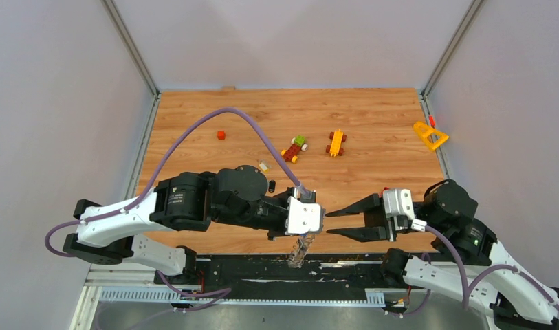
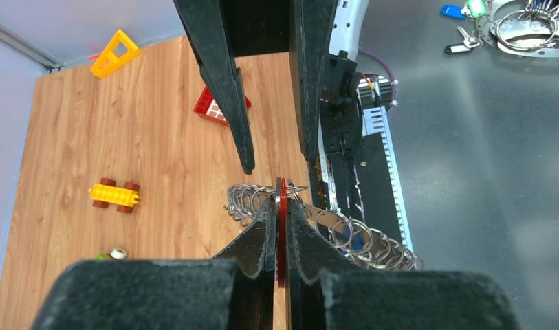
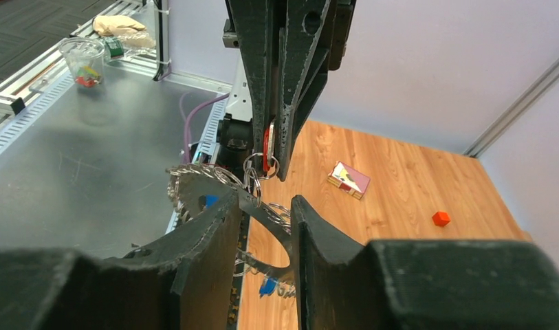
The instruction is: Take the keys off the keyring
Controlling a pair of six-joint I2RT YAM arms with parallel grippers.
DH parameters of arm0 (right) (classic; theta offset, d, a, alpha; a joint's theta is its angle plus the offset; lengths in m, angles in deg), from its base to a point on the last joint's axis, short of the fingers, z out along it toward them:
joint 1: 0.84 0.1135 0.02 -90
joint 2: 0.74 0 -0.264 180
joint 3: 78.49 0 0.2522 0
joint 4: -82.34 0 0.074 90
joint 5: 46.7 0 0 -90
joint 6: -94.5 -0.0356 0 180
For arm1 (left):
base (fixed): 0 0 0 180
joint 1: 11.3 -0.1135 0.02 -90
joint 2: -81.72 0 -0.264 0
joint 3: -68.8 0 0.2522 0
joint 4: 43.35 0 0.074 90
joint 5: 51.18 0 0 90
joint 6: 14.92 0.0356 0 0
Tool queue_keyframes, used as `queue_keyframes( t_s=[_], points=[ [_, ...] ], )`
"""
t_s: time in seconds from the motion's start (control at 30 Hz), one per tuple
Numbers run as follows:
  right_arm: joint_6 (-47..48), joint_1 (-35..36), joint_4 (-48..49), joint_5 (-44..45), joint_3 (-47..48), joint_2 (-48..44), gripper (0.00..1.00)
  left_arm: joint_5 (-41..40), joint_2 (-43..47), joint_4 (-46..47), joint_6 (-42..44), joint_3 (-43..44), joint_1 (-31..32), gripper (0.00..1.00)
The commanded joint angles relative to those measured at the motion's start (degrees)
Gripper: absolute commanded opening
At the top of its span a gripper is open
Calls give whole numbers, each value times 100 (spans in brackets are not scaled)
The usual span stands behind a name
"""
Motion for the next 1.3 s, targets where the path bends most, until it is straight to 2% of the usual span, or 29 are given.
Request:
queue_keyframes(
  t_s=[0.0,0.13,0.57,0.63,0.73,0.83,1.13,1.27],
  points=[
    [-200,5,134,-232,-44,190,34,115,91,311,101,110,8,0],
    [-276,5,205,-369,-70,291,33,110,93,322,92,97,12,0],
    [-402,1,335,-377,-154,182,13,81,107,328,92,38,7,0],
    [-432,5,395,-402,-178,151,13,70,108,321,92,35,12,0],
    [-454,5,421,-428,-185,141,19,63,100,305,92,35,14,0],
    [-457,5,439,-451,-189,140,21,62,94,303,93,35,12,0],
    [-472,6,500,-434,-194,168,20,131,47,308,68,-6,12,0],
    [-479,4,509,-437,-202,150,15,129,38,312,66,-32,12,0]
  ],
)
